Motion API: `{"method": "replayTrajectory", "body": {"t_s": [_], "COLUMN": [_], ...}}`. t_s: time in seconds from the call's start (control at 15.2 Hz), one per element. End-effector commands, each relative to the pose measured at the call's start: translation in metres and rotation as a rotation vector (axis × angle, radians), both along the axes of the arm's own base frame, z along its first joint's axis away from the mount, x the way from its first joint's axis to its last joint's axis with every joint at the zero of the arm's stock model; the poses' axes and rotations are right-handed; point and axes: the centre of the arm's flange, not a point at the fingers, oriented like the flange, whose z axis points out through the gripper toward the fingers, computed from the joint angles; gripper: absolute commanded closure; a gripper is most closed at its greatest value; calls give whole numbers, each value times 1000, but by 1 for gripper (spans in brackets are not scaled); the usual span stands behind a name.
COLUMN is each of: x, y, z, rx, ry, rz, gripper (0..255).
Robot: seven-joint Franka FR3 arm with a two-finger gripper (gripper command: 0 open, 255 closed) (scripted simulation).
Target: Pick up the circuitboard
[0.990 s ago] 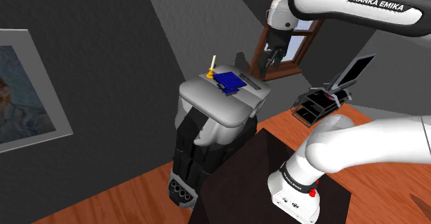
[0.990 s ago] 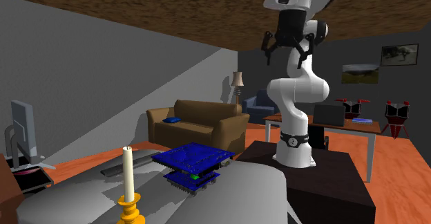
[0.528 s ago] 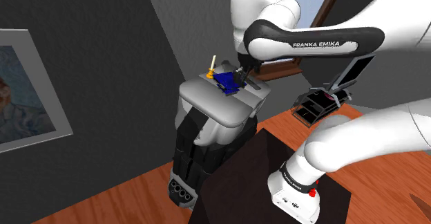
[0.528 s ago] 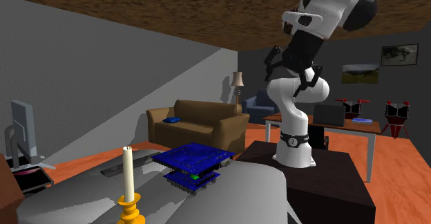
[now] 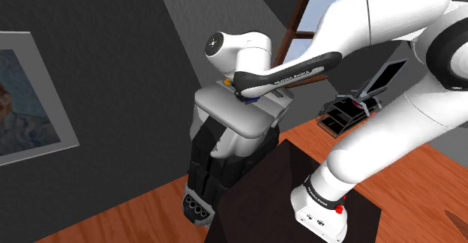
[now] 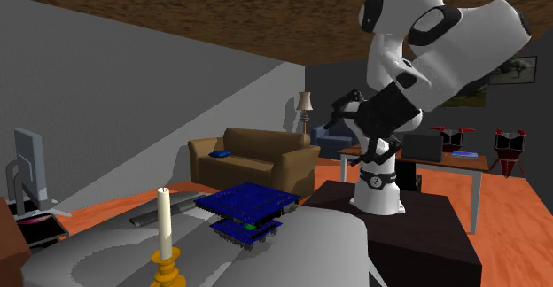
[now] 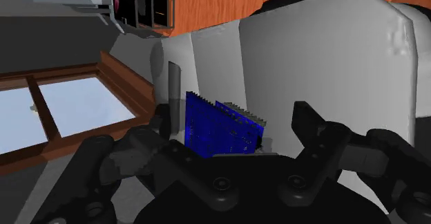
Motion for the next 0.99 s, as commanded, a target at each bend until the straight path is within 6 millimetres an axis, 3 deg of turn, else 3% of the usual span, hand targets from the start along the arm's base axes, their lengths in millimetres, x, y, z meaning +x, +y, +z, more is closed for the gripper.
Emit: {"method": "replayTrajectory", "body": {"t_s": [0.0, 0.46, 0.92], "x": [19, 81, 82], "y": [0, -29, -30], "z": [-32, -126, -159], "rx": [-103, -453, -457], "ry": [-10, -23, -23], "rz": [5, 6, 6], "gripper": [0, 0, 0]}}
